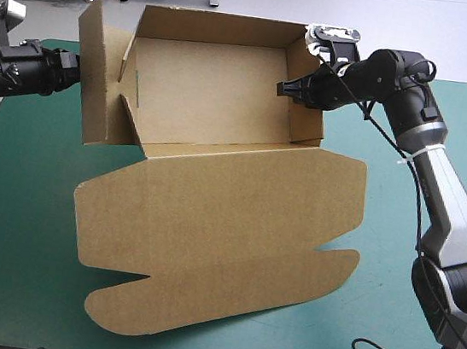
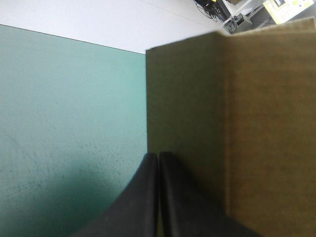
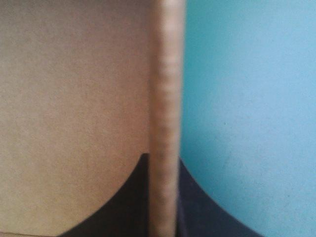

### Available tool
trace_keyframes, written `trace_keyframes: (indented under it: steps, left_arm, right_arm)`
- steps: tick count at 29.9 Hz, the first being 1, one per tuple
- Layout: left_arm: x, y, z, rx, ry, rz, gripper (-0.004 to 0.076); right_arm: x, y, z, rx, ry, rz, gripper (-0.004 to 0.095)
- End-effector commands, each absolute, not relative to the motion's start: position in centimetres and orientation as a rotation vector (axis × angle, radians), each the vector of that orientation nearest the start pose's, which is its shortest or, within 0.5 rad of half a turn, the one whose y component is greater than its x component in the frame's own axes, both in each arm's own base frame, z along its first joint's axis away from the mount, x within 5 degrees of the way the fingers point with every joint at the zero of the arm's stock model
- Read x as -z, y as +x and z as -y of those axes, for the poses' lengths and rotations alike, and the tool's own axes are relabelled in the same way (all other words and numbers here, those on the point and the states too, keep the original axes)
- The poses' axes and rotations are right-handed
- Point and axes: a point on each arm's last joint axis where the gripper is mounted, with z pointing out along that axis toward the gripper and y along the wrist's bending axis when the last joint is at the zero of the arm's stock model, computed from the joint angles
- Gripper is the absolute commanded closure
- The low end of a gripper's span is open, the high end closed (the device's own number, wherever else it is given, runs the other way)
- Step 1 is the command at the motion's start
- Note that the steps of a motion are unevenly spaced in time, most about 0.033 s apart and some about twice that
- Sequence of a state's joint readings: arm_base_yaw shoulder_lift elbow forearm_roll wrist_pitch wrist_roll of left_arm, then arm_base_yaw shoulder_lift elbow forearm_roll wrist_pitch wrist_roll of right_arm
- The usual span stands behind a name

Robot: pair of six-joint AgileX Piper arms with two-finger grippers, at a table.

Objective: Fold the box

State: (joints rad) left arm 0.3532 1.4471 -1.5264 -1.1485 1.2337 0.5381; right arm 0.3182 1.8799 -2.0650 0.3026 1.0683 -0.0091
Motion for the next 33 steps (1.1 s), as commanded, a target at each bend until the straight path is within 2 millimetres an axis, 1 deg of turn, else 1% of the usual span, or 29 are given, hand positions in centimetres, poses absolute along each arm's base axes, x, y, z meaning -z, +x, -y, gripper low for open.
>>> trace_keyframes:
  steps: [1, 6, 12, 15, 19, 21, 23, 24, 30, 31, 33]
  left_arm:
    - [-46.9, 26.9, -1.0, 1.069, 0.158, -1.950, 0.0733]
    - [-47.4, 26.2, -0.8, 1.063, 0.156, -1.945, 0.0733]
    - [-47.5, 26.0, -0.7, 1.067, 0.153, -1.944, 0.0733]
    - [-47.5, 26.0, -0.2, 1.074, 0.172, -1.948, 0.0732]
    - [-47.3, 26.1, 0.1, 1.040, 0.218, -1.959, 0.0729]
    - [-47.3, 26.1, 0.0, 1.030, 0.218, -1.967, 0.0712]
    - [-47.2, 26.1, 0.0, 1.027, 0.219, -1.969, 0.0658]
    - [-47.3, 26.1, 0.0, 1.029, 0.218, -1.967, 0.0619]
    - [-47.3, 26.0, 0.1, 1.031, 0.221, -1.965, 0.0307]
    - [-47.3, 26.0, 0.2, 1.037, 0.223, -1.967, 0.0273]
    - [-47.2, 26.0, 0.5, 1.050, 0.211, -1.982, 0.0248]
  right_arm:
    - [-45.0, 37.7, -15.7, -0.588, -0.300, -2.149, 0.0924]
    - [-44.6, 38.2, -16.0, -0.604, -0.264, -2.149, 0.0924]
    - [-44.3, 38.6, -17.5, -0.615, -0.275, -2.106, 0.0924]
    - [-44.0, 38.7, -18.3, -0.613, -0.285, -2.094, 0.0924]
    - [-43.9, 38.9, -18.9, -0.630, -0.281, -2.078, 0.0924]
    - [-43.7, 38.9, -19.1, -0.631, -0.283, -2.073, 0.0924]
    - [-43.5, 39.0, -19.3, -0.630, -0.286, -2.077, 0.0923]
    - [-43.4, 39.1, -19.3, -0.631, -0.284, -2.080, 0.0923]
    - [-42.5, 39.7, -20.0, -0.640, -0.274, -2.086, 0.0922]
    - [-42.3, 39.8, -20.1, -0.642, -0.271, -2.088, 0.0922]
    - [-42.0, 40.0, -20.5, -0.644, -0.275, -2.092, 0.0922]
